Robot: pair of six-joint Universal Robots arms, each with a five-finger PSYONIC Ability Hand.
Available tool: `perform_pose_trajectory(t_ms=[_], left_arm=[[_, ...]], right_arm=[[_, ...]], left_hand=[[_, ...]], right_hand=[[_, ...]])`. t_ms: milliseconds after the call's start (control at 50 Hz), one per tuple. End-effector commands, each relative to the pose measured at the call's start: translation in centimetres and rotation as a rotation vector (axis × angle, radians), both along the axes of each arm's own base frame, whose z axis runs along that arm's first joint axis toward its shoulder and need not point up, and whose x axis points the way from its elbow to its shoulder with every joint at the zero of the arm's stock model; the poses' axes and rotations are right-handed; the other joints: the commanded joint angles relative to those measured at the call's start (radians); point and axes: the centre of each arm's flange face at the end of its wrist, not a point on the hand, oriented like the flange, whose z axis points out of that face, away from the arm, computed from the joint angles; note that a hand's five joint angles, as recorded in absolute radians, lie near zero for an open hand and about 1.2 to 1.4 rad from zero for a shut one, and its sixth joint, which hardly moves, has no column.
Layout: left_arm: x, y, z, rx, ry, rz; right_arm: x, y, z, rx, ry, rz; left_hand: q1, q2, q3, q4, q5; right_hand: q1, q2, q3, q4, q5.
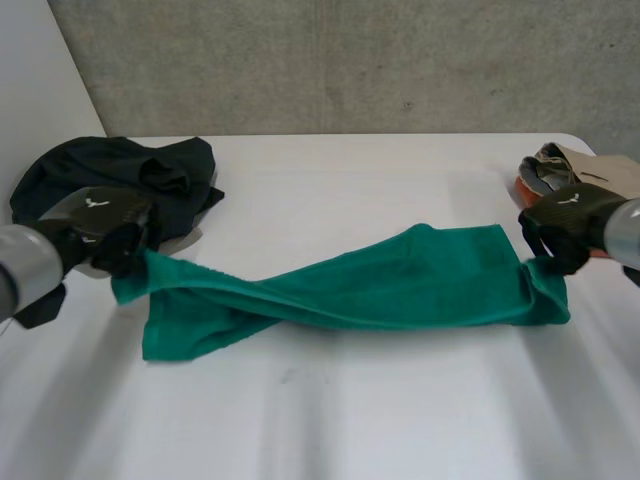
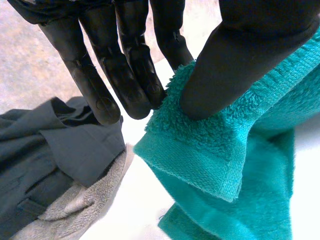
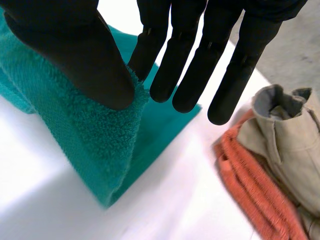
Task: Fold the laundry.
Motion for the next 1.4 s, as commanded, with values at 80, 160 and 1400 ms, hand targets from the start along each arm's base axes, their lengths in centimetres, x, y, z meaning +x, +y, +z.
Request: perform_pose_trajectory(t_ms=[80,160,1400], left_arm=[[-3.2,-8.2,7.3,-0.548,0.161,0.096],[-2.9,-9.8,14.1,-0.852,0.339,0.153],[-0.1,-2.5,-3.2,-0.275,0.234,0.089]], right_arm=[[2.4,-7.3,4.2,-0.572,-0.198,-0.107],[2.0,-8.4,11.1,-0.901,-0.38,-0.138],[-2.7,2.9,-8.3,0.065,-0.293,-0.114]], left_hand=[[0.243,0.196,0.203,0.196,0.223],[0.243,0.196,0.203,0.196,0.223],[0.243,0.196,0.203,0.196,0.223]], right_hand=[[0.267,0.215,0.209,0.199,0.22],[0.267,0.215,0.209,0.199,0.22],[-0.553,-0.605,-0.611,-0.621,-0.6]])
